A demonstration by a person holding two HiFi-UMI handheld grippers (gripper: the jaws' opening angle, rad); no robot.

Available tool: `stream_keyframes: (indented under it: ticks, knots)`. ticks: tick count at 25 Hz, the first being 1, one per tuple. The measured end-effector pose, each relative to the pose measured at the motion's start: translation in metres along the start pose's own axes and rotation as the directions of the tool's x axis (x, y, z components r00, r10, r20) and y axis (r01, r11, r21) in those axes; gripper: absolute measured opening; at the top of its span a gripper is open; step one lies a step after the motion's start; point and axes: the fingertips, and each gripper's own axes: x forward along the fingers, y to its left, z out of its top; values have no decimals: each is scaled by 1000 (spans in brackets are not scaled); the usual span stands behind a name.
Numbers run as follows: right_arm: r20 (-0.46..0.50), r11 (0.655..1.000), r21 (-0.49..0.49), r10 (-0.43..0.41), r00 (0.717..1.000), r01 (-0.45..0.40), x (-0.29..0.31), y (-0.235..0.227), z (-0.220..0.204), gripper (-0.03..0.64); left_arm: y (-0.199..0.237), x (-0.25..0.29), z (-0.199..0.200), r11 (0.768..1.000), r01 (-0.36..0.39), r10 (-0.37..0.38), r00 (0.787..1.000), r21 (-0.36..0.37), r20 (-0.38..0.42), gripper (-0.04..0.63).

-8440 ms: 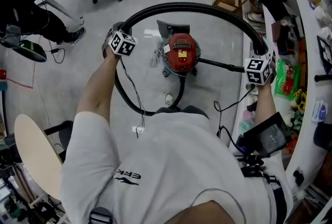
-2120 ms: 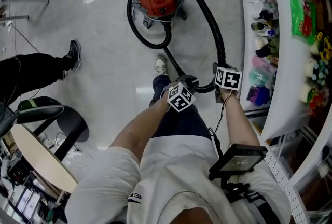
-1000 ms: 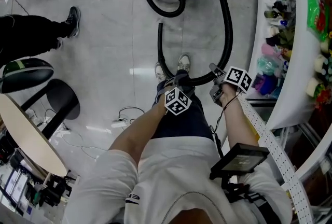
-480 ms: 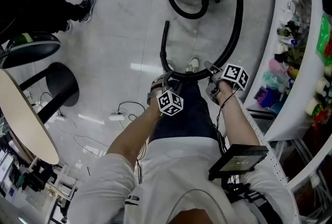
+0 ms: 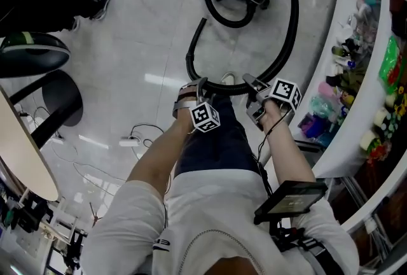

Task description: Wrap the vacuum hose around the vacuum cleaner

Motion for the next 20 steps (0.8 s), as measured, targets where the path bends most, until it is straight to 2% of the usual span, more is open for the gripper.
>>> stream_keyframes:
  ticks: [3,5,8,13,16,20]
  knots:
    - [-11,999,34,30,999,-29,0,9,3,160,22,-2,4,999,-39,39,999,36,-6,224]
    - [-19,997,52,53,998,-52,1,16,6,160,36,-5,9,994,-74,73,997,86,8,181]
    - [-32,994,66,85,996,-82,0,27,10,160,52,-7,16,983,-114,111,993,144,29,183]
    - [-73,990,78,126,989,-120,-3,36,11,158,55,-7,37,966,-134,128,991,220,41,183]
    - [-88,987,81,144,986,-137,-5,41,16,158,59,-7,48,963,-149,139,988,224,60,181]
    - [-114,986,84,152,982,-143,-7,40,20,158,60,-11,51,965,-125,114,992,230,60,176]
